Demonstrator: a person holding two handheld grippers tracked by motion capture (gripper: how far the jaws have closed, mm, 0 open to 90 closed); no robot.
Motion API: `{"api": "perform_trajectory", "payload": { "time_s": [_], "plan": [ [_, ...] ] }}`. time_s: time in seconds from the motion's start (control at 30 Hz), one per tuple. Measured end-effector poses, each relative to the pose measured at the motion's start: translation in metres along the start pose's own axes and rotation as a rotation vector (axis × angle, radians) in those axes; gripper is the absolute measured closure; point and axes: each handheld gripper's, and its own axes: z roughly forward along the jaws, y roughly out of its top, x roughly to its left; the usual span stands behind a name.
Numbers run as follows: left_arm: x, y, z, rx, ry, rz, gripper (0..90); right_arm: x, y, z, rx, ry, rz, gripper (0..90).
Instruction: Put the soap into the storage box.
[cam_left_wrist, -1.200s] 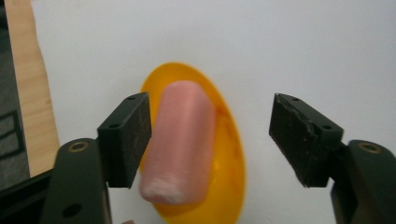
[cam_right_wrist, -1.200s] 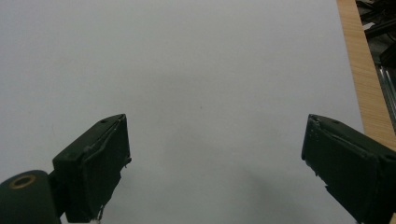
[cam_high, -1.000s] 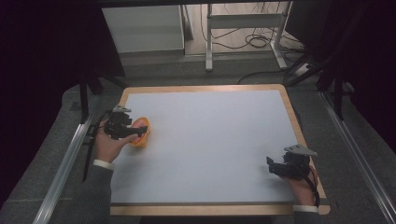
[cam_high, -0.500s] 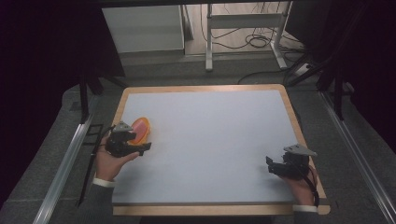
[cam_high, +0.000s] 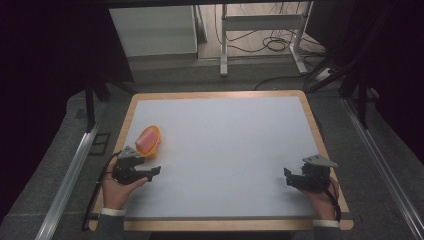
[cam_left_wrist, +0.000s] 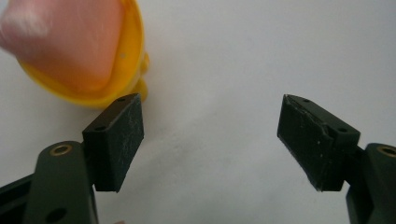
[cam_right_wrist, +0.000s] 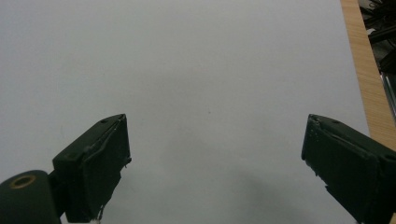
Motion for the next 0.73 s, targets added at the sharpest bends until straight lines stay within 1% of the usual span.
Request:
{"api": "perform_trajectory", "payload": {
  "time_s": [0.07,0.1,0.13,0.27,0.33,0.4,0.5,0.53,0.67,0.73],
  "plan": [
    [0.001,-0.003,0.001,0.003,0.0,-0.004,23.8,0.001,0.0,0.0,0.001,0.0,-0.003,7.5],
    [0.002,-0.006,0.003,0.017,0.002,-0.007,23.7,0.001,0.0,0.0,0.001,0.0,-0.005,7.5],
    [0.003,-0.006,0.003,0.02,0.01,-0.004,23.6,0.001,0.0,0.001,0.001,-0.001,-0.006,7.5],
    [0.005,-0.008,0.003,0.008,0.019,-0.017,23.8,0.001,-0.001,0.001,0.007,-0.007,-0.01,7.5],
    [0.007,-0.009,0.005,0.011,0.024,-0.019,23.8,0.0,-0.001,0.001,0.007,-0.008,-0.006,7.5],
    [0.008,-0.01,0.005,0.011,0.017,-0.027,23.9,-0.001,-0.001,0.001,0.006,-0.013,-0.005,7.5],
    [0.01,-0.011,0.006,0.018,0.017,-0.029,23.8,-0.002,-0.001,0.0,0.003,-0.015,-0.004,7.5],
    [0.011,-0.011,0.006,0.016,0.021,-0.03,23.8,-0.002,0.0,0.0,0.001,-0.015,-0.005,7.5],
    [0.011,-0.01,0.002,-0.006,0.001,-0.043,24.0,0.0,0.0,-0.001,-0.005,-0.013,-0.01,7.5],
    [0.011,-0.01,0.002,-0.006,0.003,-0.042,23.9,0.001,0.001,0.0,-0.008,-0.007,-0.016,7.5]
  ]
}}
